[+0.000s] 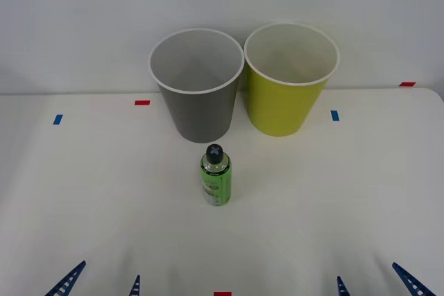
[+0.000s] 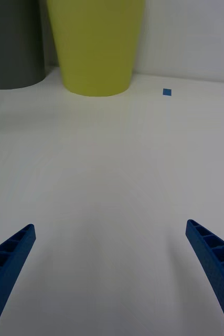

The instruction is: Put cans in the gray bin and PET bottles in the light green bin.

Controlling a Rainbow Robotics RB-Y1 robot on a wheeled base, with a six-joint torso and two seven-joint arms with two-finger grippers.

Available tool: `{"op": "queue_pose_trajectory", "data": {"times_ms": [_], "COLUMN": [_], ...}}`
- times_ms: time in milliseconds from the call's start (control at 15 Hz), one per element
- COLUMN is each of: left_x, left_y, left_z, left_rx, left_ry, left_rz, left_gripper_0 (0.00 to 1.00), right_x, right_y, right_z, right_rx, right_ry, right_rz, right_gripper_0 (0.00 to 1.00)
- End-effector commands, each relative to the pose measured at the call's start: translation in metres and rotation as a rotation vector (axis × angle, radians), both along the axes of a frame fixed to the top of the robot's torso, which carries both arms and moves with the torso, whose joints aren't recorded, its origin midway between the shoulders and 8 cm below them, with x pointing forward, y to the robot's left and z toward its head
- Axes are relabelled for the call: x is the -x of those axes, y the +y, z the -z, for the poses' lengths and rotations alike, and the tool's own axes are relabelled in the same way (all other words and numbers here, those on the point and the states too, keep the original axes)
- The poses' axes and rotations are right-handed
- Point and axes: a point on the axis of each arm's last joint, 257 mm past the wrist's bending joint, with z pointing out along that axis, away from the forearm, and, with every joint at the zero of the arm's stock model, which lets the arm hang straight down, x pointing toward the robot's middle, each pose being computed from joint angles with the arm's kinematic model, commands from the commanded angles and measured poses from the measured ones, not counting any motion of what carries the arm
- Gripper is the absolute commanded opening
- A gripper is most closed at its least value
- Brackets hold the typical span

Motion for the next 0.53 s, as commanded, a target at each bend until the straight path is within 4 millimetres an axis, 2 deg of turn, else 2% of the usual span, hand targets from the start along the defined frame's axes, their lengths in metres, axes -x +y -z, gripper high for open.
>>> {"op": "queue_pose_trajectory", "data": {"times_ms": [67,533], "left_x": [0.0000,0.0000], "left_y": [0.0000,0.0000], "left_z": [0.0000,0.0000], "left_rx": [0.000,0.000], "left_ry": [0.000,0.000], "left_rz": [0.000,0.000], "left_gripper_0": [1.00,1.00], "right_x": [0.0000,0.0000], "right_y": [0.0000,0.0000], "right_z": [0.0000,0.0000], "right_rx": [0.000,0.000], "right_ry": [0.000,0.000], "right_rz": [0.000,0.000], "right_gripper_0": [1.00,1.00]}}
